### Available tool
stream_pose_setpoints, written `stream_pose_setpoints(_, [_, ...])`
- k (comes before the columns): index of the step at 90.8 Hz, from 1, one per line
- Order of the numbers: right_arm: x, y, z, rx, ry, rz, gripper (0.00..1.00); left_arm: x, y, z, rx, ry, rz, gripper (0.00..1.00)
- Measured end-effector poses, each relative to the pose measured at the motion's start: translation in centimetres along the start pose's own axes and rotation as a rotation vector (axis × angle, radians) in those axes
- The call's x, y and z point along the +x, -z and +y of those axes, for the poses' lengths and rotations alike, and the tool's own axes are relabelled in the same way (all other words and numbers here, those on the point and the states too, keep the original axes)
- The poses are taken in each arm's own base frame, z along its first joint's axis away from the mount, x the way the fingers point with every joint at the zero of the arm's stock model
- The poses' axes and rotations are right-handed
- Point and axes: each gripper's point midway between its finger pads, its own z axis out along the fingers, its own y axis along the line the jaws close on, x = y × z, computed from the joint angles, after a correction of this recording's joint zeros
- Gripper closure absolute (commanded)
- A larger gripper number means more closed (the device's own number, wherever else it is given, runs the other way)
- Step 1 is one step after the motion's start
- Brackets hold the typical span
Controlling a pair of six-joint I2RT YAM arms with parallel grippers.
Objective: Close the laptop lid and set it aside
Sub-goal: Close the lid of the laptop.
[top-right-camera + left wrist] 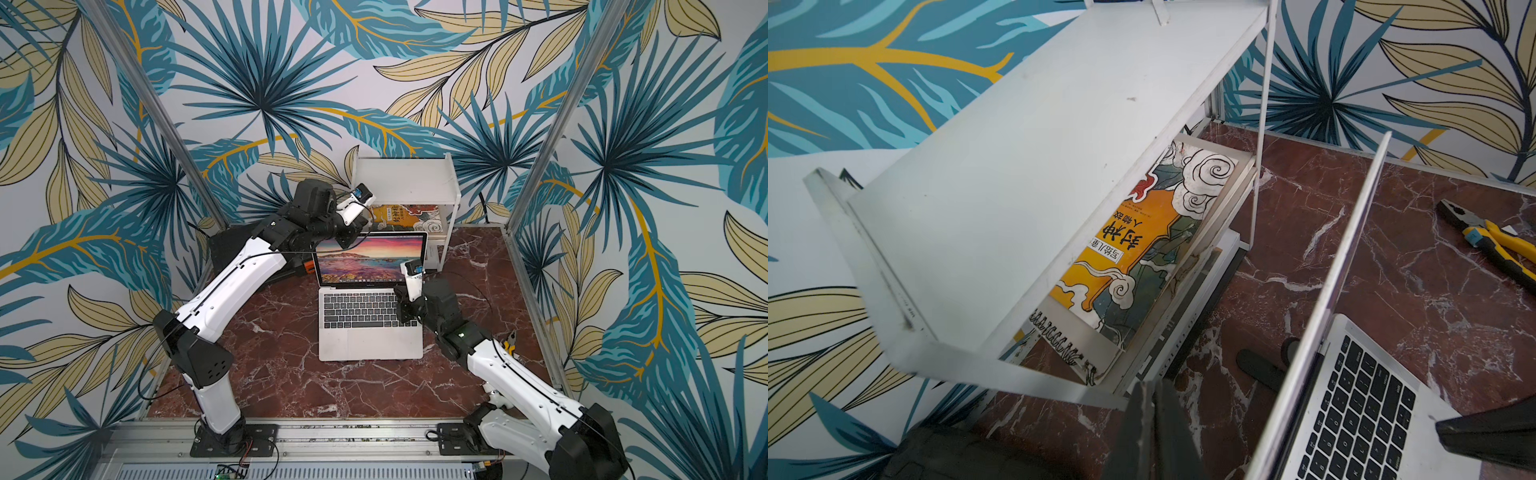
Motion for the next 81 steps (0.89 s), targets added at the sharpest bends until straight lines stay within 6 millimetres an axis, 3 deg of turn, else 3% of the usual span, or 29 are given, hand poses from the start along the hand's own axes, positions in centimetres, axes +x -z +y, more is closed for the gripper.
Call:
stream_pose_setpoints(22, [-0.6, 0.9, -0.1, 0.01, 0.0, -0.02, 1.0, 0.0, 1.1, -1.4, -0.013, -0.016, -0.013, 0.9])
stream_pose_setpoints(51, [-1.9, 3.7, -0.3, 0.025, 0.008, -0.069, 1.0, 0.6, 2.7, -2.0, -0.033, 0.014, -0.041, 0.9])
stream_pose_setpoints(81, [-4.4, 8.3, -0.4, 0.037, 0.005, -0.16, 1.0, 0.9, 3.9, -3.6, -0.016, 0.045, -0.071, 0.9])
